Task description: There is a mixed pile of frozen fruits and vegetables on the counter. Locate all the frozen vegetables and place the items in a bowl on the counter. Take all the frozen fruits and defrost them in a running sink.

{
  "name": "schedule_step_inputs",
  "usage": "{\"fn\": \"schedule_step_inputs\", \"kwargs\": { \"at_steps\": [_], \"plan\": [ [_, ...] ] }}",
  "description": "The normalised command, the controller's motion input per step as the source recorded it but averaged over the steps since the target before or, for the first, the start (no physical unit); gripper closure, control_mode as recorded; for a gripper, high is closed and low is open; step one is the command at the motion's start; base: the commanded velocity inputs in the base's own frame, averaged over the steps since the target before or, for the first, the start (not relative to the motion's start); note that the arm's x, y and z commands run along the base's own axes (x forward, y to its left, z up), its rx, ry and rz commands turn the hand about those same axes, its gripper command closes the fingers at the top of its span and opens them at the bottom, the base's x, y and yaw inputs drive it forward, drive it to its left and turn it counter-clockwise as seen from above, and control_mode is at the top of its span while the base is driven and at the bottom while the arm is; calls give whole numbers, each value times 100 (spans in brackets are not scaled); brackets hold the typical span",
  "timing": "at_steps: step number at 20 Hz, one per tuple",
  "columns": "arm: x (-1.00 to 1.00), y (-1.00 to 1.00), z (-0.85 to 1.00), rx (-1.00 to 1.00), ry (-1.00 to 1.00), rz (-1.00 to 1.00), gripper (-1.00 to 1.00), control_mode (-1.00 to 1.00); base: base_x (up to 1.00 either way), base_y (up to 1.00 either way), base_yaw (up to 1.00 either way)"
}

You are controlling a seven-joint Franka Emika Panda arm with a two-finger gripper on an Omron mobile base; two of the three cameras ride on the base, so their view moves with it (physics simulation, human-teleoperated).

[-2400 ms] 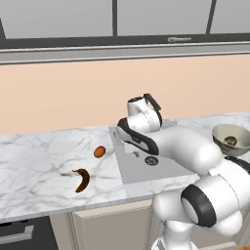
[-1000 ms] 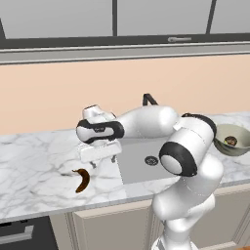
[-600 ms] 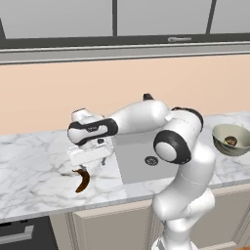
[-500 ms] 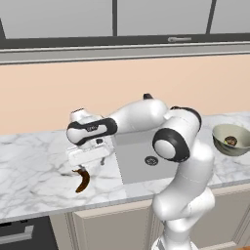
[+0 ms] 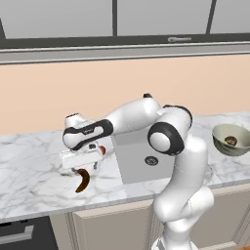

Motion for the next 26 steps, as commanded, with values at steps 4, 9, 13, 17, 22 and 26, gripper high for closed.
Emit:
{"fn": "schedule_step_inputs", "kwargs": {
  "at_steps": [4,9,13,17,22,26],
  "plan": [
    [7,5,-11,0,-6,-2,-100,-100,0,0,0],
    [2,1,-20,0,-4,-2,-100,-100,0,0,0],
    [0,2,-24,0,-3,-1,-100,-100,0,0,0],
    [0,0,-21,1,-1,0,-100,-100,0,0,0],
    [0,0,-19,2,0,0,-100,-100,0,0,0],
    [0,0,-16,1,0,0,100,-100,0,0,0]
  ]
}}
